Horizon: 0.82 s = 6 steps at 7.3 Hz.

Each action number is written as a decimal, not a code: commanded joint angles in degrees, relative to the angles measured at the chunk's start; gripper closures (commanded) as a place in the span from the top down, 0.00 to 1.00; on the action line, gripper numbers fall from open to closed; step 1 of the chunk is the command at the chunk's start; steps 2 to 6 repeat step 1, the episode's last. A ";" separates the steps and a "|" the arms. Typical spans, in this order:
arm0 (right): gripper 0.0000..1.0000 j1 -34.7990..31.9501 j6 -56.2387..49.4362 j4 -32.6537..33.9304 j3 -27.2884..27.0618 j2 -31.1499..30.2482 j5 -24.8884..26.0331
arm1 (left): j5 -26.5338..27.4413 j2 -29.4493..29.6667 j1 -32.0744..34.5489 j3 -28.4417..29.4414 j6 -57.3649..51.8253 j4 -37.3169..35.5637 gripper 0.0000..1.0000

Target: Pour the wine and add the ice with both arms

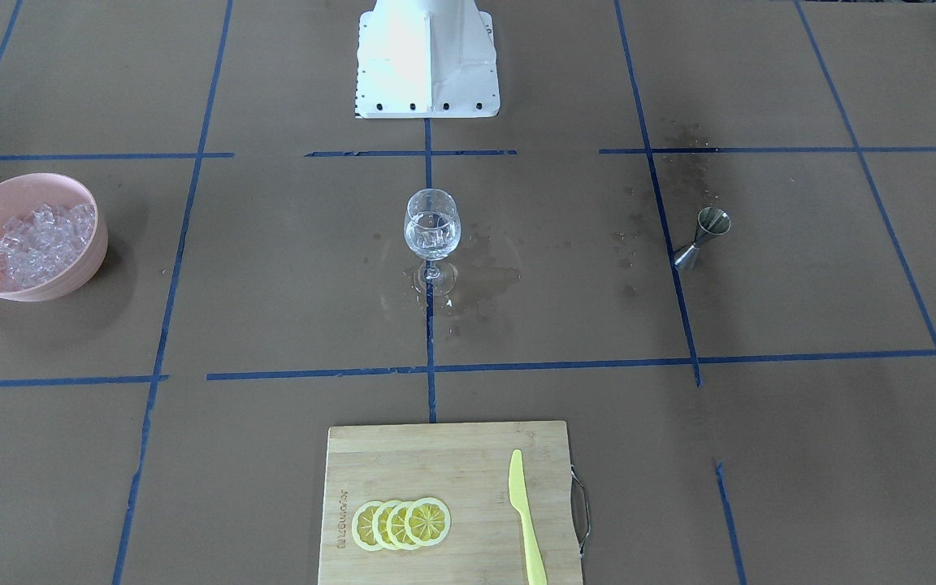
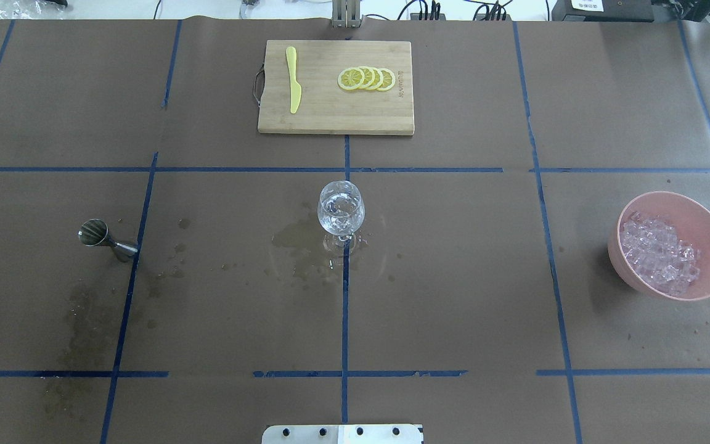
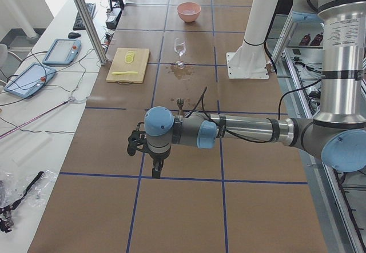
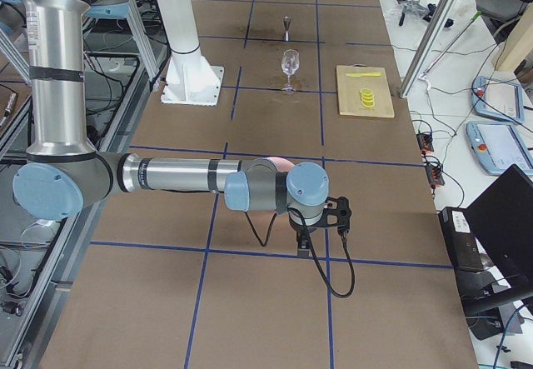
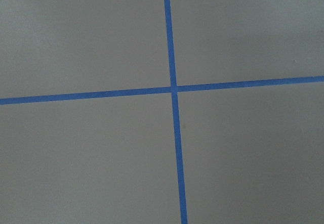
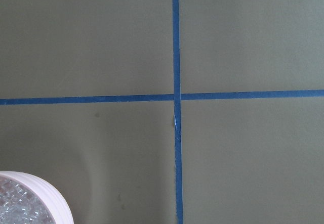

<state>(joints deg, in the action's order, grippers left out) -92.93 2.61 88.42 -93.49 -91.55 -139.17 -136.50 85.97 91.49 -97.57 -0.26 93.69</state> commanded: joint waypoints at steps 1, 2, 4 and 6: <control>1.00 0.03 0.11 0.00 0.15 -0.03 -0.05 | 0.00 0.08 0.00 0.01 -0.09 0.00 1.00; 1.00 0.03 0.11 0.00 0.15 -0.03 -0.05 | 0.00 0.08 0.00 0.01 -0.09 0.00 1.00; 1.00 0.03 0.11 0.00 0.15 -0.03 -0.05 | 0.00 0.08 0.00 0.01 -0.09 0.00 1.00; 1.00 0.03 0.11 0.00 0.15 -0.03 -0.05 | 0.00 0.08 0.00 0.01 -0.09 0.00 1.00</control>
